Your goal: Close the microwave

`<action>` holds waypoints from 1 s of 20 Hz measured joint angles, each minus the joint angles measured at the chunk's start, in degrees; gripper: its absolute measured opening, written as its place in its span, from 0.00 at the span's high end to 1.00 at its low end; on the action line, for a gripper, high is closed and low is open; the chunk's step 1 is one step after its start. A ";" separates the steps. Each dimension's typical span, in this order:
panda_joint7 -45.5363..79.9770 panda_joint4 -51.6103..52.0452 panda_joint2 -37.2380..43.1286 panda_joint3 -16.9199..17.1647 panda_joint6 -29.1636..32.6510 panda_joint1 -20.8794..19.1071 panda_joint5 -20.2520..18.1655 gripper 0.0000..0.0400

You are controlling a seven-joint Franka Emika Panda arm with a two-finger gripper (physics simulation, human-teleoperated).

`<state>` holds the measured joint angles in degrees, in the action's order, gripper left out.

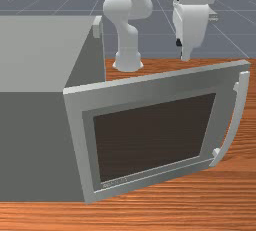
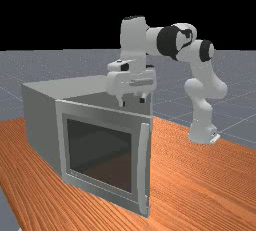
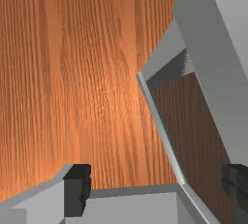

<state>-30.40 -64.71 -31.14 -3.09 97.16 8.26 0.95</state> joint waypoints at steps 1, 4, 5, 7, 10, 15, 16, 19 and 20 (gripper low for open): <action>-2.49 0.69 -0.67 -1.22 0.41 -1.36 -3.00 0.00; 1.66 -12.20 5.25 0.42 17.35 0.95 2.87 0.00; 3.22 -15.47 6.74 0.93 22.88 1.52 4.72 0.00; 1.64 -13.16 6.27 0.40 19.16 1.26 3.05 0.00; 1.06 -10.97 5.16 0.30 17.54 1.18 2.63 0.00; 1.94 -14.52 7.69 0.63 22.64 1.46 3.86 0.00; 2.56 -15.34 7.95 0.93 25.32 1.68 4.66 0.00; 1.35 -11.44 5.84 0.63 22.01 1.43 3.57 0.00; 1.24 -10.93 5.53 0.61 21.73 1.41 3.49 0.00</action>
<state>-29.16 -75.64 -25.61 -2.48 118.89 9.67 4.44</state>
